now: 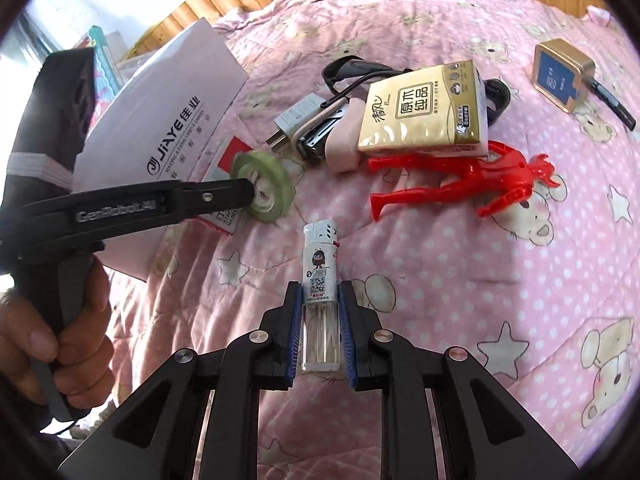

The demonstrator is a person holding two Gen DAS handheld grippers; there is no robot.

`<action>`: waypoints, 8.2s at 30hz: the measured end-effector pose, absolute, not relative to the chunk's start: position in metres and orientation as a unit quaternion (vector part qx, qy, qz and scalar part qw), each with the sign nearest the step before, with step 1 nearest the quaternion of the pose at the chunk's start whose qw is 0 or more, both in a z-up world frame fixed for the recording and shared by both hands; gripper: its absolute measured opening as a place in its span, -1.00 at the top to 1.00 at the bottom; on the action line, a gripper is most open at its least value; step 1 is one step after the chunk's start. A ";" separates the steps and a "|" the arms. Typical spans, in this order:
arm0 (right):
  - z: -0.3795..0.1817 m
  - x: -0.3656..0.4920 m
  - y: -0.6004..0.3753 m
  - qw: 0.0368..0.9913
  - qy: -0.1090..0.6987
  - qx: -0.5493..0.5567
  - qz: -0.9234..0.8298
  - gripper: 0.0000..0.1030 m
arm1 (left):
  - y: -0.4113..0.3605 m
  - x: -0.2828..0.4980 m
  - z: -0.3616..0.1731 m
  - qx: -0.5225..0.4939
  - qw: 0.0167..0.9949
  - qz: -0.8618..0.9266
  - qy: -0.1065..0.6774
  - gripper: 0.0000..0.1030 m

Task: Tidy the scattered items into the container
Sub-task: 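Carry the lighter and staple box in both grippers over the white box, then open both grippers to drop the lighter and staple box inside, then move both tools back from the box toward the remaining items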

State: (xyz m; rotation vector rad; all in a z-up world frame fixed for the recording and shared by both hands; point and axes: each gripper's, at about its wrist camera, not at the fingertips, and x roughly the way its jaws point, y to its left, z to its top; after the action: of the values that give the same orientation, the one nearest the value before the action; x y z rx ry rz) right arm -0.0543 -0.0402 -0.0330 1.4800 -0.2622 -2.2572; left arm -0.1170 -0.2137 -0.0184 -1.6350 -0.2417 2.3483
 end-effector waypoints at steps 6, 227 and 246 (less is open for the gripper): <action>-0.037 -0.051 -0.042 0.213 -0.105 0.530 -0.814 0.61 | -0.223 -0.105 -0.014 -0.546 0.137 0.822 -0.085 -0.07; 0.115 -0.044 -0.225 0.312 -0.055 0.431 -0.845 0.07 | -0.409 -0.030 0.114 -0.470 0.044 0.863 -0.179 0.44; 0.101 -0.021 -0.151 0.293 -0.107 0.426 -0.849 0.15 | -0.322 -0.019 0.115 -0.489 0.085 0.859 -0.122 0.44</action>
State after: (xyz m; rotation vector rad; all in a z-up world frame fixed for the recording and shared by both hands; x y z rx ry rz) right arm -0.0214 -0.1506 0.1011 1.1347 -0.2840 -2.2615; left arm -0.0186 -0.3222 0.1152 -1.4587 -0.3644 2.5626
